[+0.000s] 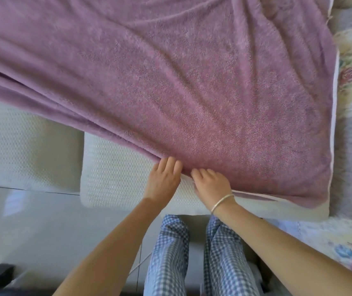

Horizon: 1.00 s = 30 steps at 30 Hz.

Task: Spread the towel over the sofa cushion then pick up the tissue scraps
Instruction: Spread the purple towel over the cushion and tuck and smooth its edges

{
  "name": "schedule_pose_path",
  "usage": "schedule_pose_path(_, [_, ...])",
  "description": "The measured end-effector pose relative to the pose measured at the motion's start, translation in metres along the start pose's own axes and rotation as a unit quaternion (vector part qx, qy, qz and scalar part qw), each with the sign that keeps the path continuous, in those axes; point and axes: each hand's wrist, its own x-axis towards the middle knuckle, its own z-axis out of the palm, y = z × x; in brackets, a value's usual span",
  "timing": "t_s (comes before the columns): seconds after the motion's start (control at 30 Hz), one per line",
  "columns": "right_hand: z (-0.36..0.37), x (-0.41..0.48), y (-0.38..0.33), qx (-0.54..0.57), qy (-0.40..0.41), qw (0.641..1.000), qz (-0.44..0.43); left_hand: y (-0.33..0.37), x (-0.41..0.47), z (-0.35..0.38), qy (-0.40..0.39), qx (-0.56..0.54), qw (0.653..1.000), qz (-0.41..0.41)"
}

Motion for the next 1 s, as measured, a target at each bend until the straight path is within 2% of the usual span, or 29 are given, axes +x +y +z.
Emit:
schedule_pose_path(0.23, [-0.009, 0.001, 0.005, 0.016, -0.056, 0.998, -0.013, -0.029, -0.006, -0.012, -0.025, 0.024, 0.999, -0.006])
schedule_pose_path(0.33, [-0.008, -0.011, 0.001, 0.048, -0.090, 0.995, -0.024, -0.026, -0.024, -0.024, -0.088, -0.020, 0.996, -0.012])
schedule_pose_path(0.4, [-0.009, -0.008, -0.001, 0.067, -0.141, 0.988, -0.017, -0.025, -0.029, -0.030, -0.121, -0.049, 0.991, -0.024])
schedule_pose_path(0.53, [-0.017, 0.005, -0.010, 0.023, -0.170, 0.985, 0.000, -0.034, -0.019, -0.030, -0.135, -0.036, 0.990, 0.003])
schedule_pose_path(0.67, [-0.012, 0.021, -0.032, 0.020, -0.177, 0.984, 0.004, -0.064, -0.015, -0.023, -0.121, -0.010, 0.993, 0.001])
schedule_pose_path(1.0, [-0.006, 0.085, -0.116, 0.022, -0.125, 0.991, 0.028, -0.164, -0.031, -0.035, -0.079, 0.003, 0.997, -0.004])
